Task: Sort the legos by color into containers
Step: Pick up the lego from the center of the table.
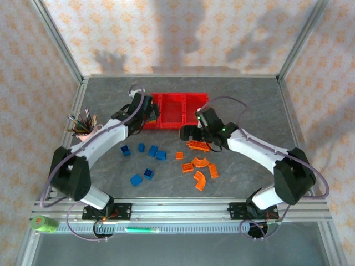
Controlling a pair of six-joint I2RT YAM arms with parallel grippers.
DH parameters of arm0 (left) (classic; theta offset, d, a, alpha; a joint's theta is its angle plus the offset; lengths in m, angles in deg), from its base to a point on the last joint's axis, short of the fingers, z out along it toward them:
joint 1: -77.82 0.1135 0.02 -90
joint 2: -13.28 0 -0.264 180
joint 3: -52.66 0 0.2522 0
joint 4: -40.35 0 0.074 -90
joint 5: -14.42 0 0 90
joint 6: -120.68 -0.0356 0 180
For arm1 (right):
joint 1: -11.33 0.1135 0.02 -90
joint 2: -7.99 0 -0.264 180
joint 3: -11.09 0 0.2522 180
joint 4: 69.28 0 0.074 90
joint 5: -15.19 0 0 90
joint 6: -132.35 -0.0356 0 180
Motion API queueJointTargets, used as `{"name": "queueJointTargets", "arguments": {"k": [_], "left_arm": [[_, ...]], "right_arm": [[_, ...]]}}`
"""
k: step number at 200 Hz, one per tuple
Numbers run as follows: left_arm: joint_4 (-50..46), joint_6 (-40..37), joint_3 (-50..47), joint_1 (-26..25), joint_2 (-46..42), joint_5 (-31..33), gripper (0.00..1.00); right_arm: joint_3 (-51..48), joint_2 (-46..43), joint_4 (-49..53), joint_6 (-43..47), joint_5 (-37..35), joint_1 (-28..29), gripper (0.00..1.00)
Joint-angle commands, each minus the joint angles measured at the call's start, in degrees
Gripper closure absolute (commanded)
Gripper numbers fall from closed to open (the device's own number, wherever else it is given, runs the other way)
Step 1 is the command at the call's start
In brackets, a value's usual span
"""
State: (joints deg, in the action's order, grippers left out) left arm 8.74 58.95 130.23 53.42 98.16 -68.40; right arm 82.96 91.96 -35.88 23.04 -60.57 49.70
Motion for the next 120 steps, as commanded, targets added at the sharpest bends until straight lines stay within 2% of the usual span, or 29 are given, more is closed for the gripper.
{"name": "queueJointTargets", "arguments": {"k": [1,46,100,120], "left_arm": [[0.62,2.98,-6.70,-2.46,-5.75,-2.48,0.27],[2.07,7.35,-19.90,-6.48,-19.21,-7.58,0.15],[1.56,9.05,-30.60,-6.93,-31.40,-11.66,0.01],[2.40,10.11,-33.54,-6.96,-34.75,-12.20,0.01]], "right_arm": [[1.75,1.11,4.51,0.08,-6.12,2.19,0.00],[2.97,4.56,6.89,-3.23,-11.33,7.48,0.07],[3.84,10.65,4.96,-7.79,-14.16,12.87,0.18],[4.70,12.96,4.19,-9.48,-14.92,13.99,0.22]]}}
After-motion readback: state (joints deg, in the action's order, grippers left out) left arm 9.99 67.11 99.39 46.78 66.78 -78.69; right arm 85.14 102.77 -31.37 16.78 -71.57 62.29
